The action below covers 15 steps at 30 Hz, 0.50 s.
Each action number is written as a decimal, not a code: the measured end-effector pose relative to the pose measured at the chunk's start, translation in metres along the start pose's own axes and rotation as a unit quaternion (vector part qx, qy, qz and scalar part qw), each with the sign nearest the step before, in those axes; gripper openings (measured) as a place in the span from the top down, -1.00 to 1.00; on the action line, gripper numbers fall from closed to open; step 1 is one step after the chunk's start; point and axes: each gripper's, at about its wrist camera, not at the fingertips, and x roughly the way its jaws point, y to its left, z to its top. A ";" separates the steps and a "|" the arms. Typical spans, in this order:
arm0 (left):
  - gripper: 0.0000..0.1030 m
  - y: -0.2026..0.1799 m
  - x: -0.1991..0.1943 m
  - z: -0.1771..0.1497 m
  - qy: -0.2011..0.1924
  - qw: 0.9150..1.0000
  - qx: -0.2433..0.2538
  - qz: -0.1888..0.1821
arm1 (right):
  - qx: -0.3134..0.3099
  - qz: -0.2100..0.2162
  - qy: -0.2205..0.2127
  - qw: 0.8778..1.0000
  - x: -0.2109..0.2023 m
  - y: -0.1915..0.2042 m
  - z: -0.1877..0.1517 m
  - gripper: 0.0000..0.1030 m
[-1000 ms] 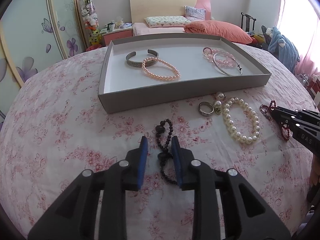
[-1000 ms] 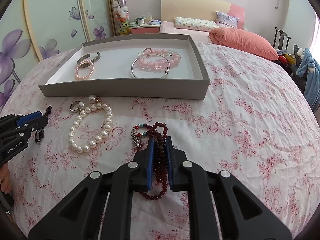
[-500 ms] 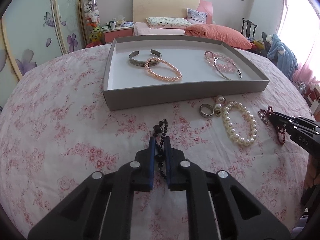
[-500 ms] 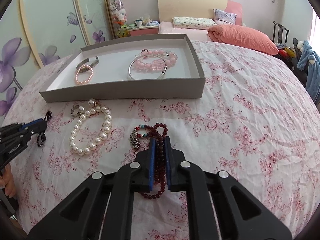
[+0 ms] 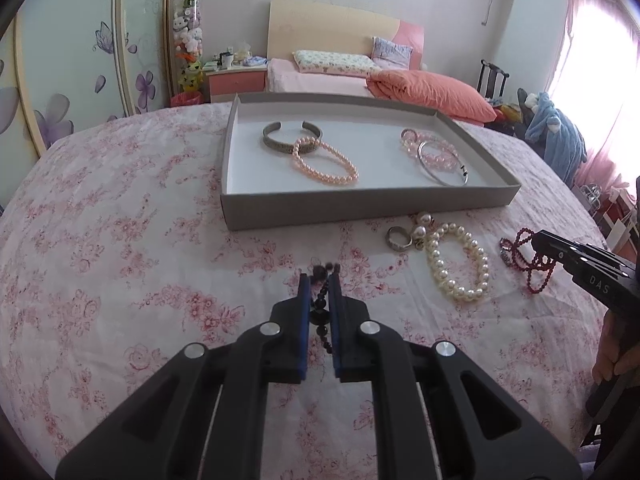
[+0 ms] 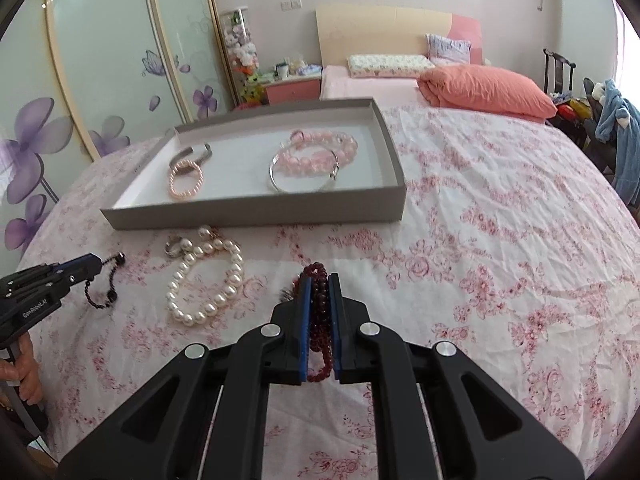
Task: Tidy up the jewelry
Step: 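Lift the black bracelet and red strand toward the gray tray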
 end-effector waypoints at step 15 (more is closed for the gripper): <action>0.81 0.006 -0.035 0.005 -0.057 0.998 -0.023 -0.005 | -0.003 0.028 -0.092 0.995 -0.042 0.016 0.013 0.82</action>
